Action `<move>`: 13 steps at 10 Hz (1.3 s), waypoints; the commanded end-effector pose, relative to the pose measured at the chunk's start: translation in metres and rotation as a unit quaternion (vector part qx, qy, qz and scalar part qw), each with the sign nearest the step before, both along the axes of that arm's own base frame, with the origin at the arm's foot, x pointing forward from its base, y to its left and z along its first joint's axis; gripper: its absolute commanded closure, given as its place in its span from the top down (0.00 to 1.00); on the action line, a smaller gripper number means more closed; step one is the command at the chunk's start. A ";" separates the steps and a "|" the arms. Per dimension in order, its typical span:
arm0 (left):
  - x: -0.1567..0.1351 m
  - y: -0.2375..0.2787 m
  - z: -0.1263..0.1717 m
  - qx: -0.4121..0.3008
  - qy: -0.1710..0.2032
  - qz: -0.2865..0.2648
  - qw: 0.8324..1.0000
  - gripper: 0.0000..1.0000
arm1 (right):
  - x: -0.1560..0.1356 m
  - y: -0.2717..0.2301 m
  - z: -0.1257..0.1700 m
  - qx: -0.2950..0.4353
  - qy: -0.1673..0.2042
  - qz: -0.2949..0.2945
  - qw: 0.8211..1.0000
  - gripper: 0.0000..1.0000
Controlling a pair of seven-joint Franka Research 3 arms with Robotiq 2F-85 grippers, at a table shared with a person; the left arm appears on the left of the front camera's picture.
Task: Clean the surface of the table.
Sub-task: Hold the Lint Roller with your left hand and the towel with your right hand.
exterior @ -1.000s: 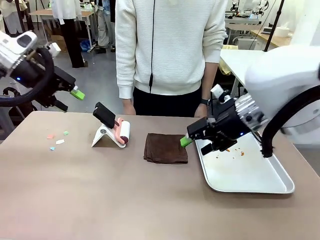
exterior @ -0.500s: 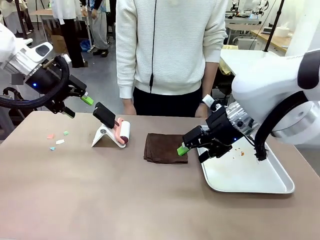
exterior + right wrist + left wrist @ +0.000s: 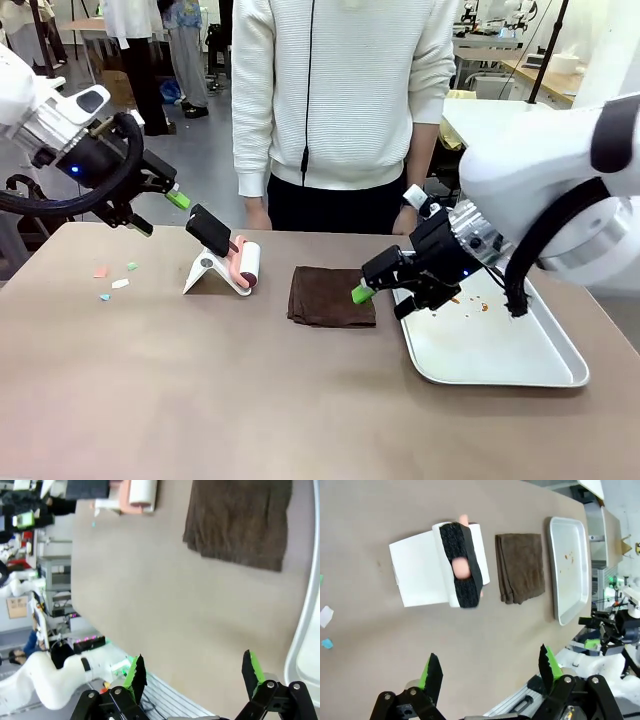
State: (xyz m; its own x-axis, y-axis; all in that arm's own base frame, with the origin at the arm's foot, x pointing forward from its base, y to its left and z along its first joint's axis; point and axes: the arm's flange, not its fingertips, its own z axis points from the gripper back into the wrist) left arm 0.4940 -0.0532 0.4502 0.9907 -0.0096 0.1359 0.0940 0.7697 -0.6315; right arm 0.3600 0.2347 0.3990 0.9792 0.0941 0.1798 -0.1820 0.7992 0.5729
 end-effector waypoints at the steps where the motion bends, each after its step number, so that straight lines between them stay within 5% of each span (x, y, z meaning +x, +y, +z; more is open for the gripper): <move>1: 0.029 -0.017 -0.007 -0.005 0.028 0.032 0.999 1.00 | 0.053 0.037 -0.002 -0.045 0.009 -0.052 0.998 1.00; 5: 0.054 -0.027 -0.022 0.000 0.050 0.081 0.995 1.00 | 0.120 0.073 -0.016 -0.106 0.043 -0.113 0.987 1.00; 13: 0.064 -0.032 -0.050 0.040 0.076 0.058 0.995 1.00 | 0.165 0.083 -0.066 -0.222 0.067 -0.162 0.959 1.00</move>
State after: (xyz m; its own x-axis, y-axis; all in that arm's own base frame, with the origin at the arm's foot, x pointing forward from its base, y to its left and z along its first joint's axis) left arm 0.5519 -0.0871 0.3952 0.9958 0.0920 0.0006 -0.0742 0.8068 -0.5862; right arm 0.5137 0.3015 0.3321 0.9856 -0.1553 0.0664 0.1394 0.9701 0.1986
